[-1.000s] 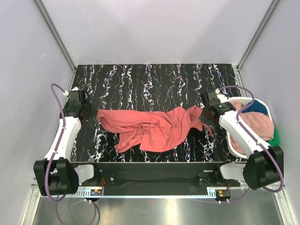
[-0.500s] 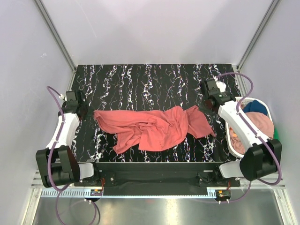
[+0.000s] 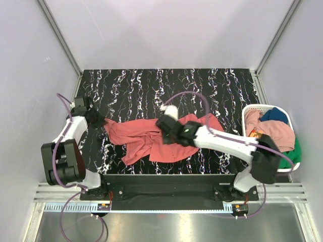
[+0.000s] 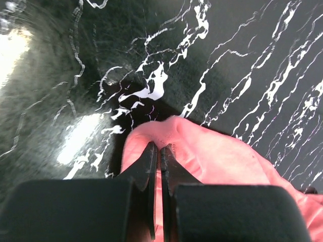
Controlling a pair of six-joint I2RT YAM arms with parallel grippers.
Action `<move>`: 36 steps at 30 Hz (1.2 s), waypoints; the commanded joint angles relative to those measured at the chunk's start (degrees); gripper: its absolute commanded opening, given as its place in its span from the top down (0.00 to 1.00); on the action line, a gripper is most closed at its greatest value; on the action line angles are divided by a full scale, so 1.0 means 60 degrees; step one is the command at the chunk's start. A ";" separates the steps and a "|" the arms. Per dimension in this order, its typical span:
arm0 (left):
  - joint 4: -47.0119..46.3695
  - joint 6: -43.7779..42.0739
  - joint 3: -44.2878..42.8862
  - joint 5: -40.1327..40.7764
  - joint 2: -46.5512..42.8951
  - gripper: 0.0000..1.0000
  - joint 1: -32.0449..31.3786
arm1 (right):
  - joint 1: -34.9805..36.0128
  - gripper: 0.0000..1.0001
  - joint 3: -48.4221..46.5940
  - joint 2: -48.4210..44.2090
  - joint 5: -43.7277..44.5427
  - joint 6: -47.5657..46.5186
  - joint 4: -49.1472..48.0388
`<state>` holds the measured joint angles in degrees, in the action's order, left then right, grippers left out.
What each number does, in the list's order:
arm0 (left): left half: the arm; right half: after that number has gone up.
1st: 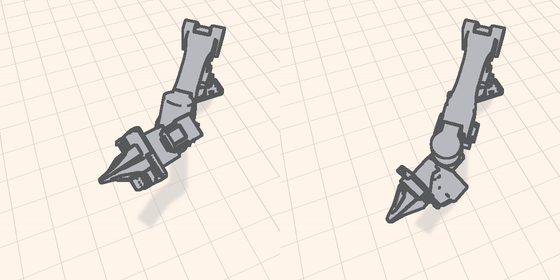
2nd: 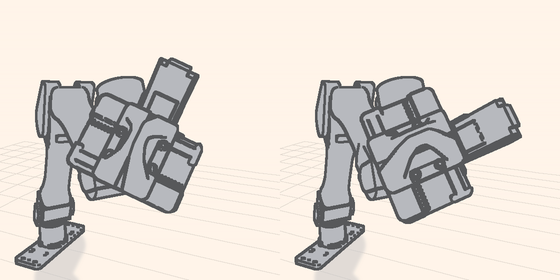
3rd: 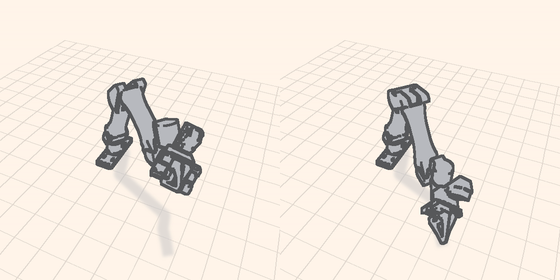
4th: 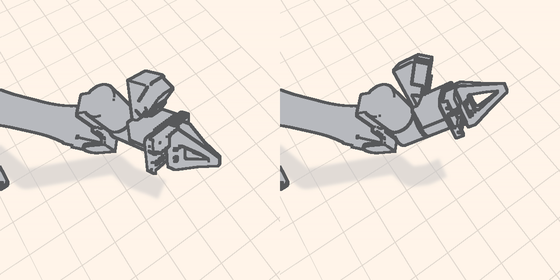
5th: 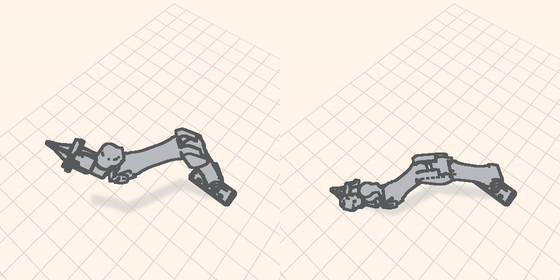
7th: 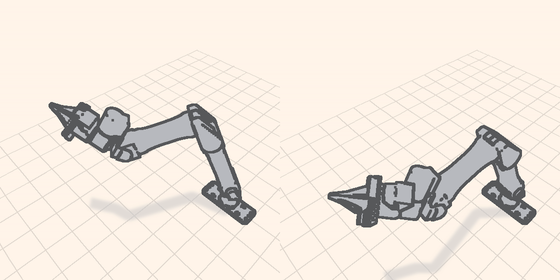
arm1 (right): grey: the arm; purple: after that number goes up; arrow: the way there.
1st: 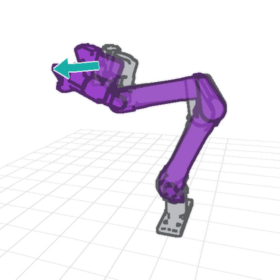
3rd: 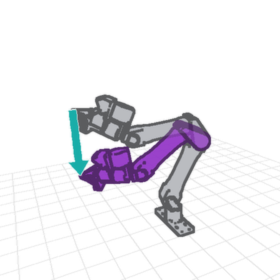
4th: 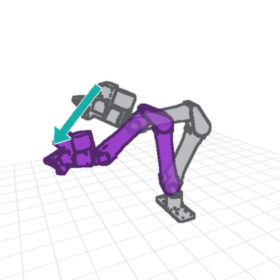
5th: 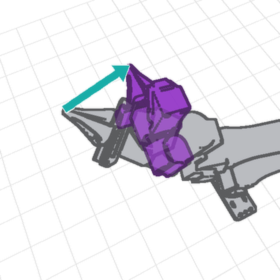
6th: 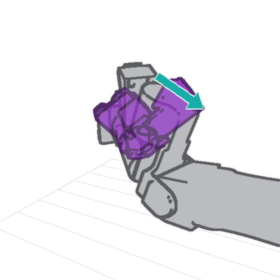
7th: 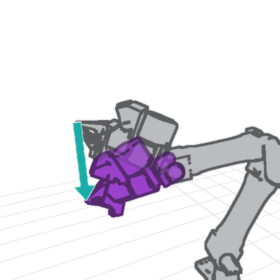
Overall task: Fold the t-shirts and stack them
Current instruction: Flatten the tshirt out
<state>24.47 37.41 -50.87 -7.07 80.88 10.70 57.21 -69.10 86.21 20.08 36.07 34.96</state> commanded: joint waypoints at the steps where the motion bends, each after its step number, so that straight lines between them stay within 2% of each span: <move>1: -0.0679 0.0152 -0.0310 -0.0740 0.0464 1.00 0.0136 | 0.1112 0.64 -0.0492 0.1199 0.0695 0.0272 -0.1490; 4: -0.0723 0.0225 -0.0325 -0.0784 0.0874 1.00 0.0195 | 0.1758 0.66 -0.1267 0.2401 0.0960 0.0388 -0.1200; 9: -0.1046 0.0328 -0.0134 -0.1121 0.1051 1.00 0.0195 | 0.2431 0.62 -0.1652 0.3645 0.1048 0.1251 -0.1008; 16: -0.0958 0.0225 -0.0325 -0.1078 0.1109 1.00 0.0194 | 0.2813 0.62 -0.1973 0.4453 0.1473 0.1941 -0.0511; 28: -0.0973 0.0211 -0.0281 -0.0990 0.1095 1.00 0.0209 | 0.2872 0.62 -0.1433 0.4820 0.1839 0.2264 -0.0362; 31: -0.0958 0.0211 -0.0237 -0.0975 0.1022 1.00 0.0194 | 0.2872 0.68 -0.1417 0.4878 0.1855 0.2220 -0.0480; 35: -0.0900 0.0138 -0.0266 -0.0960 0.0949 1.00 0.0195 | 0.2872 0.83 -0.1476 0.4909 0.2058 0.2322 -0.0057; 36: -0.0798 0.0108 -0.0310 -0.0917 0.0948 1.00 0.0194 | 0.2887 0.97 -0.1505 0.4705 0.2146 0.2337 0.0133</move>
<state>21.02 38.65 -50.87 -12.03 87.26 11.62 73.95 -77.76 114.72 29.12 48.42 32.86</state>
